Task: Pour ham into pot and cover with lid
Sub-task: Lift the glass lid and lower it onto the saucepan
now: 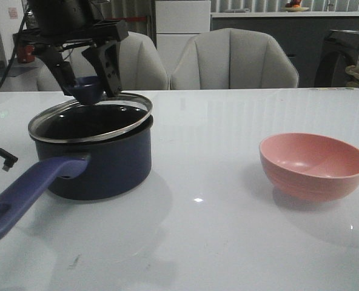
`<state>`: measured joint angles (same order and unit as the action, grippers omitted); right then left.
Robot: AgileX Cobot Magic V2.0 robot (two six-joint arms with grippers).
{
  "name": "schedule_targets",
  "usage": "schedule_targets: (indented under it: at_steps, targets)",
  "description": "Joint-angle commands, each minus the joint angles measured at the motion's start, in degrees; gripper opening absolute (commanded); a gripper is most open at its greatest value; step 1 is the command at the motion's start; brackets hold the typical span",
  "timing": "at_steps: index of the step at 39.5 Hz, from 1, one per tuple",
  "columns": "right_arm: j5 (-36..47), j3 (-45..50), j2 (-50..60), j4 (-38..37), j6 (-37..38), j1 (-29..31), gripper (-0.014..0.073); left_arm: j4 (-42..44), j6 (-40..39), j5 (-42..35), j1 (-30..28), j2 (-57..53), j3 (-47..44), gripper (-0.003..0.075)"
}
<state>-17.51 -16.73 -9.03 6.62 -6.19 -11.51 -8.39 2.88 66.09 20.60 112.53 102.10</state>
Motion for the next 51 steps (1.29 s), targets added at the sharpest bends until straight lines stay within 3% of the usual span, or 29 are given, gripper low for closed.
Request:
schedule_targets:
  at_steps: [1, 15, 24, 28, 43, 51]
  targets:
    - [5.1, -1.5, -0.5, -0.2, -0.5, 0.0, 0.0155, -1.4, -0.8, -1.8, 0.3, -3.0, 2.1, 0.0195]
    - [5.1, -1.5, -0.5, -0.2, -0.5, 0.0, 0.0155, -1.8, -0.8, -1.2, 0.3, 0.1, 2.1, 0.0225]
    - [5.1, -1.5, -0.5, -0.2, -0.5, 0.0, 0.0155, -1.8, -0.8, -1.6, 0.3, 0.1, 2.3, 0.051]
    - [5.1, -1.5, -0.5, -0.2, -0.5, 0.0, 0.0155, -1.8, -0.8, -1.6, 0.3, 0.1, 2.4, 0.0578]
    - [5.0, -1.5, -0.5, -0.2, -0.5, 0.0, 0.0155, -1.8, -0.7, 0.4, 0.3, -0.5, 4.4, 0.0577]
    - [4.8, -1.5, -0.5, -0.2, -0.5, 0.0, 0.0155, -1.8, -0.7, -3.2, 0.3, -4.5, 4.4, 0.0576]
